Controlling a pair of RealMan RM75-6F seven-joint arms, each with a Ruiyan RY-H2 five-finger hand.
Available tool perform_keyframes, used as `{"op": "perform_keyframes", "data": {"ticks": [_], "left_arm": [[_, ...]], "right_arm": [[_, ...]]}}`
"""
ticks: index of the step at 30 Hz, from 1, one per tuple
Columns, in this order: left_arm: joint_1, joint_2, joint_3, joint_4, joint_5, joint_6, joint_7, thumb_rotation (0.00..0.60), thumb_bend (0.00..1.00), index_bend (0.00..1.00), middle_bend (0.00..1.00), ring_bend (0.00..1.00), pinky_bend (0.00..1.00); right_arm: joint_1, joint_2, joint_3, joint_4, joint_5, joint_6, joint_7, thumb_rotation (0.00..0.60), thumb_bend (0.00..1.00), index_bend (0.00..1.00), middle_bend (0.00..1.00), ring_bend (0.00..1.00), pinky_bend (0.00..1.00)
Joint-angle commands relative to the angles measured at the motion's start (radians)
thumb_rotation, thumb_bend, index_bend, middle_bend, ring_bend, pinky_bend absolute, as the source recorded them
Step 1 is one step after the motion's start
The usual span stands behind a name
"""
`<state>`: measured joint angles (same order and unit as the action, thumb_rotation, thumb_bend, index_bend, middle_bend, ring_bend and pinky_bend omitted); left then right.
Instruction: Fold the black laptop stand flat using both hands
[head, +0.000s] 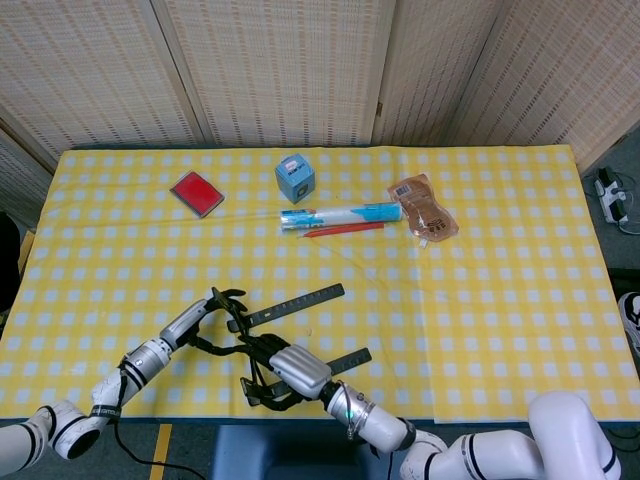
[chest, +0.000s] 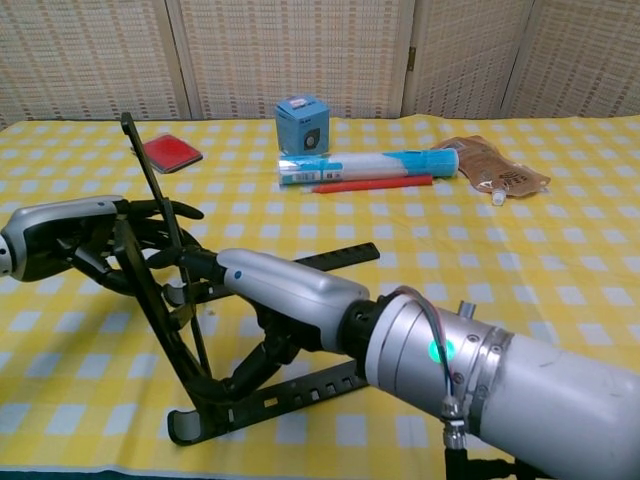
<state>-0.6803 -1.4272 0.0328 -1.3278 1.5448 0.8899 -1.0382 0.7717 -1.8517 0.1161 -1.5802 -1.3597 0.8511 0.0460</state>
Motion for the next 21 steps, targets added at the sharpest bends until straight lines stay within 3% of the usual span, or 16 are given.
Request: {"op": "perform_keyframes", "data": {"ticks": [1, 9, 21], "left_arm": [[0.002, 0.001, 0.003, -0.002, 0.001, 0.002, -0.002, 0.600, 0.19, 0.17, 0.32, 0.26, 0.09], [0.010, 0.006, 0.015, -0.014, 0.014, 0.017, -0.003, 0.600, 0.19, 0.17, 0.32, 0.27, 0.09], [0.025, 0.029, 0.035, -0.040, 0.034, 0.050, 0.000, 0.600, 0.19, 0.18, 0.32, 0.27, 0.09]], "right_arm": [[-0.002, 0.013, 0.005, -0.004, 0.005, 0.001, 0.002, 0.600, 0.38, 0.00, 0.00, 0.00, 0.00], [0.000, 0.056, 0.026, -0.017, 0.023, -0.003, 0.010, 0.600, 0.38, 0.00, 0.00, 0.00, 0.00], [-0.019, 0.152, -0.003, -0.039, 0.018, -0.003, 0.010, 0.600, 0.38, 0.00, 0.00, 0.00, 0.00]]}}
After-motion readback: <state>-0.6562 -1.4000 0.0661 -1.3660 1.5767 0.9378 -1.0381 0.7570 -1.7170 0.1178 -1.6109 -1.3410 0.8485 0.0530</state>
